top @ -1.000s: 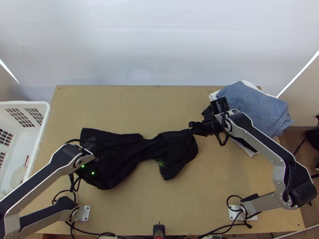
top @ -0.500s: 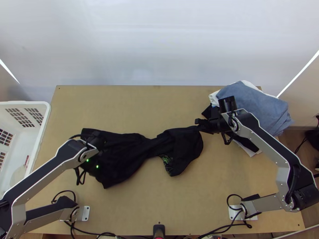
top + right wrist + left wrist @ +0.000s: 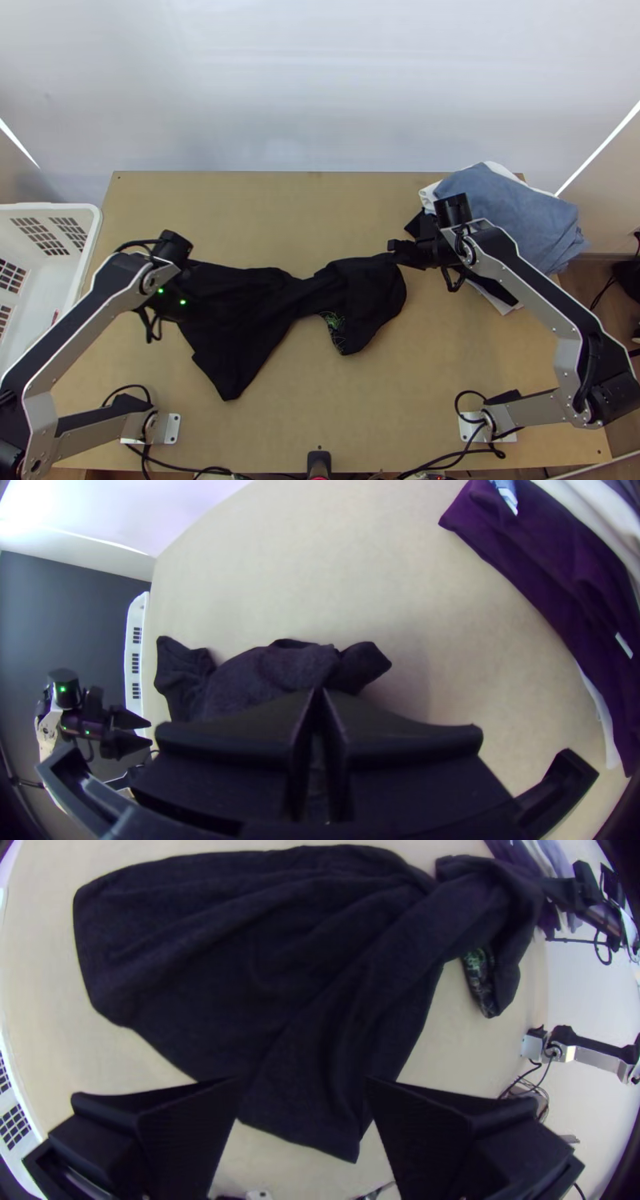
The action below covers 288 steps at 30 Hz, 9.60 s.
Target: Fold the t-shirt
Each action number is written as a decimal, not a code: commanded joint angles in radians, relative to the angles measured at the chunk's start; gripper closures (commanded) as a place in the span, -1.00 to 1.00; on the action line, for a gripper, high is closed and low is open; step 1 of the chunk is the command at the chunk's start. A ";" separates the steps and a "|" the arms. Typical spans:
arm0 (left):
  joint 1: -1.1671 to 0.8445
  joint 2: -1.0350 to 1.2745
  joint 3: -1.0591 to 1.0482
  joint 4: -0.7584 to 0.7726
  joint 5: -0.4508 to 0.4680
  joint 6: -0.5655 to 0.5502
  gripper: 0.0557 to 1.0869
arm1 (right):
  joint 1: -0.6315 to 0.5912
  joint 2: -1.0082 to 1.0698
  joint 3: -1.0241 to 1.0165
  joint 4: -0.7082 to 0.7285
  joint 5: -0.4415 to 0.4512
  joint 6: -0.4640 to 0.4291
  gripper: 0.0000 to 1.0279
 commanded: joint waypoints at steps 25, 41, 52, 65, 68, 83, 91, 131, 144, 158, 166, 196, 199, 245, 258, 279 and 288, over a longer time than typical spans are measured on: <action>0.032 0.115 -0.191 -0.021 -0.092 0.272 0.12 | 0.038 -0.014 0.008 0.016 0.002 0.007 0.94; 0.033 0.109 -0.210 0.039 -0.080 0.287 0.12 | 0.035 -0.020 -0.005 0.016 0.002 0.007 0.94; 0.072 0.112 -0.228 0.057 -0.092 0.315 0.12 | 0.038 -0.023 -0.001 0.016 0.000 0.007 0.94; -0.017 0.121 -0.280 0.134 -0.086 0.256 0.93 | 0.044 -0.034 0.008 0.016 0.000 0.007 0.94; 0.021 0.115 -0.259 0.139 -0.083 0.249 0.93 | 0.039 -0.058 0.015 0.016 0.000 0.009 0.94; 0.463 0.313 0.844 0.109 0.048 -0.241 0.93 | -0.042 0.070 0.695 -0.013 0.149 0.091 0.94; 0.484 0.431 1.231 0.169 0.040 -0.408 0.93 | -0.102 0.253 1.140 -0.098 0.183 0.091 0.94; 0.766 -0.127 0.450 0.563 0.100 -0.509 0.93 | -0.200 -0.331 0.379 -0.187 0.230 0.148 0.95; 0.714 -0.095 0.452 0.585 0.055 -0.454 0.93 | -0.033 -0.364 0.292 -0.125 0.292 0.111 0.95; 0.701 -0.185 0.452 0.599 0.169 -0.455 0.93 | 0.048 -0.813 0.327 -0.122 0.181 0.024 0.95; 0.684 -0.190 0.409 0.602 0.169 -0.462 0.93 | 0.137 -0.884 0.403 -0.375 0.002 0.032 0.95; 0.604 -0.086 0.343 0.668 0.026 -0.477 0.93 | 0.142 0.011 -0.317 0.600 0.128 0.018 0.95; 0.595 -0.078 0.341 0.679 0.014 -0.475 0.93 | 0.143 0.090 -0.319 0.665 0.149 0.025 0.95; 0.592 -0.003 0.407 0.711 0.000 -0.474 0.93 | 0.120 -0.173 0.170 0.594 0.255 0.039 0.95; 0.582 0.022 0.625 0.652 -0.011 -0.488 0.93 | 0.035 -0.170 0.706 0.427 0.247 0.110 0.95; 0.599 -0.004 0.562 0.643 -0.004 -0.492 0.93 | 0.048 -0.560 -0.225 0.220 0.189 0.144 0.95; 0.589 0.002 0.561 0.646 -0.011 -0.491 0.93 | 0.100 -0.149 -0.408 0.347 0.204 0.179 0.95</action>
